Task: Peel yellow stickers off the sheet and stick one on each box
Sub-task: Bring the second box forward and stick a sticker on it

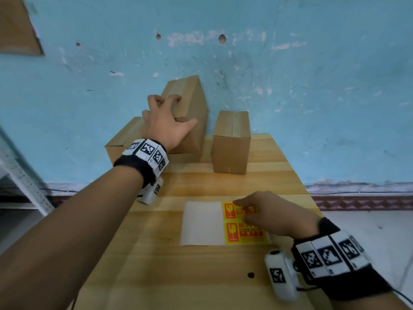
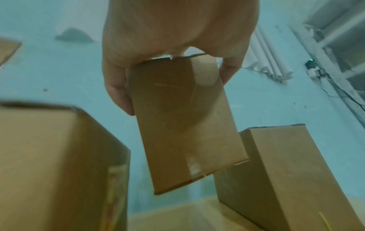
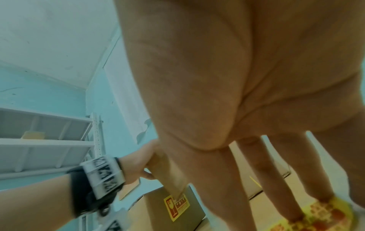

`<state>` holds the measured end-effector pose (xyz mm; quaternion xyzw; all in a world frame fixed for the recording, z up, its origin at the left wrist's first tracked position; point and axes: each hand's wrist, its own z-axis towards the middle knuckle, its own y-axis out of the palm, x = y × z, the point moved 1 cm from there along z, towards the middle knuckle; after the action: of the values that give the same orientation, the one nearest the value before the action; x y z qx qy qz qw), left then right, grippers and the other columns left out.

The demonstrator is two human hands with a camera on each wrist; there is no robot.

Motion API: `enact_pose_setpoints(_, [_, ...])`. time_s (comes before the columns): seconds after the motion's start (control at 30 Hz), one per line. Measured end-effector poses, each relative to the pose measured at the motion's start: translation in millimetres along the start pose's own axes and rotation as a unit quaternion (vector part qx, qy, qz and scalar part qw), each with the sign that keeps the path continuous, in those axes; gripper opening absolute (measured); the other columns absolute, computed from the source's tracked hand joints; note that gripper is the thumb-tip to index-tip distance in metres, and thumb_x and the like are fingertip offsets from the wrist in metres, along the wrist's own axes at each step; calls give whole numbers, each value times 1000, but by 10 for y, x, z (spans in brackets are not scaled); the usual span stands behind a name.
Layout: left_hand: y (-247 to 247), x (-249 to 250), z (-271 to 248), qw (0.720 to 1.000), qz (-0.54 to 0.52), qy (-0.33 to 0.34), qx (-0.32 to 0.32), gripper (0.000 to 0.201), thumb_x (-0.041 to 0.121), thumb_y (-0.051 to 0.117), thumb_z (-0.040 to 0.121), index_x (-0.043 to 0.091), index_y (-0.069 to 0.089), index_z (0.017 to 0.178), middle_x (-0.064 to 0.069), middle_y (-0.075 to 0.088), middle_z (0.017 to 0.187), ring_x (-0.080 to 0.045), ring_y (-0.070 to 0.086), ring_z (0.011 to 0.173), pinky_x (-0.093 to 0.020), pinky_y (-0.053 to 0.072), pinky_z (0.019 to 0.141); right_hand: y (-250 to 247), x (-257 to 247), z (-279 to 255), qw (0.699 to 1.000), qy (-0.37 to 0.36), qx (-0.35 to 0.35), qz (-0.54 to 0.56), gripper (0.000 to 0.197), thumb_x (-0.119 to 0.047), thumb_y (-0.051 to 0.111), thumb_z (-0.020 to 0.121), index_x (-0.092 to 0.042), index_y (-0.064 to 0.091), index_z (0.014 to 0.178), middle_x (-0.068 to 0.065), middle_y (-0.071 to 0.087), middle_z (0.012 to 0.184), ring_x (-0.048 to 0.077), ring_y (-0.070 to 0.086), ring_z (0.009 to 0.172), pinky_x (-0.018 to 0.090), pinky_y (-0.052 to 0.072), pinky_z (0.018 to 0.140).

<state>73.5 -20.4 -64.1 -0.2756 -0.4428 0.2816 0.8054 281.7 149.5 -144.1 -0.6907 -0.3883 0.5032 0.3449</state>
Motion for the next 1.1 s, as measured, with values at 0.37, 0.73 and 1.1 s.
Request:
enact_pose_setpoints(0.37, [-1066, -418, -472, 958, -208, 193, -50, 64, 11, 69, 70, 31, 60, 130, -5, 30, 152, -13, 36, 139, -12, 42, 96, -2, 0, -66, 1000, -14, -10, -26, 27, -23, 69, 89, -26, 74, 115, -3, 59, 138, 15, 56, 120, 33, 47, 101])
enact_pose_setpoints(0.73, [-346, -278, -670, 906, -134, 245, -319, 64, 9, 84, 59, 20, 66, 120, 1, 46, 134, -11, 45, 129, -32, 39, 108, 77, -61, -86, 997, -57, -42, 11, 30, -19, 70, 85, -48, 67, 78, -11, 50, 147, 11, 46, 133, 31, 40, 109])
enact_pose_setpoints(1.1, [-316, -423, -777, 941, -8, 173, -291, 109, 25, 77, 84, 37, -2, 158, 18, -7, 165, -13, -15, 152, -48, 5, 124, 77, -65, -71, 999, -48, -16, 4, 23, -21, 68, 89, -29, 76, 109, -10, 59, 135, 12, 55, 122, 31, 45, 102])
